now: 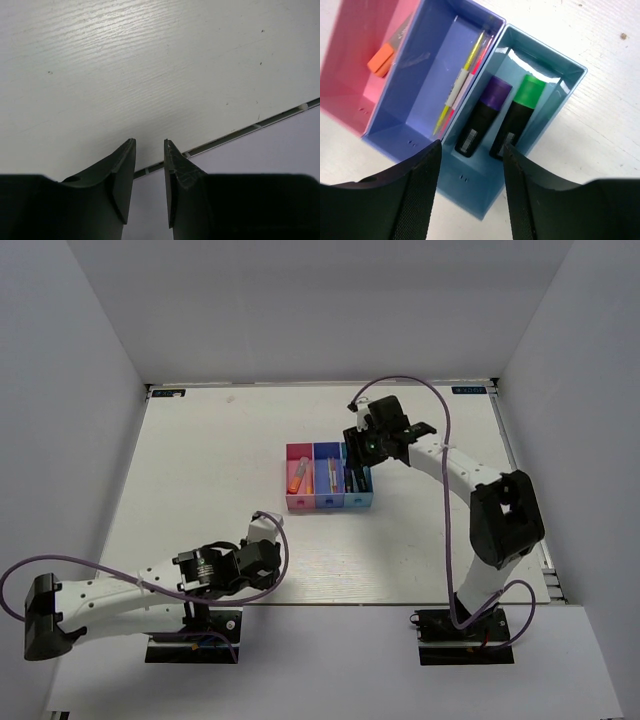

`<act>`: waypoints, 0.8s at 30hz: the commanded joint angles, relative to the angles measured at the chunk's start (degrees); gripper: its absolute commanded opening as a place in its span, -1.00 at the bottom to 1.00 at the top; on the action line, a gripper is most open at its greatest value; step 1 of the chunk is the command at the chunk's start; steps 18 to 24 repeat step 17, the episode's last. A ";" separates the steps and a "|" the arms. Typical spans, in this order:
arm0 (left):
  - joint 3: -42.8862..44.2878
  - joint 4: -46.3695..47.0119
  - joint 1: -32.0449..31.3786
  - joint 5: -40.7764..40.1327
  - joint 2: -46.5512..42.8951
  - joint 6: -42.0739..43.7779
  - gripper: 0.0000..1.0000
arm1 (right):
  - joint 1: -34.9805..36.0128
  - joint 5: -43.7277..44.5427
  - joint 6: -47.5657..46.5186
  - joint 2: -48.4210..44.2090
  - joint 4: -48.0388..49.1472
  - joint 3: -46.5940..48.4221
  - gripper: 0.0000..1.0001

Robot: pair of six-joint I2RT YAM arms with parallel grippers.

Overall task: Sort the stationery into containers
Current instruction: Place the pen in the storage box, then reset both arms

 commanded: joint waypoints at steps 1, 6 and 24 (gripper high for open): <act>2.97 0.99 1.76 0.28 0.84 1.63 -0.22 | -0.14 -1.42 -2.51 -6.40 -1.68 0.62 0.12; 2.62 6.26 19.41 17.22 3.30 7.16 -0.28 | -2.15 0.52 -5.07 -14.84 -3.17 -5.61 0.74; 13.25 3.46 42.80 25.00 9.64 18.24 1.00 | -2.95 17.03 -8.49 -32.23 -4.41 -17.29 0.81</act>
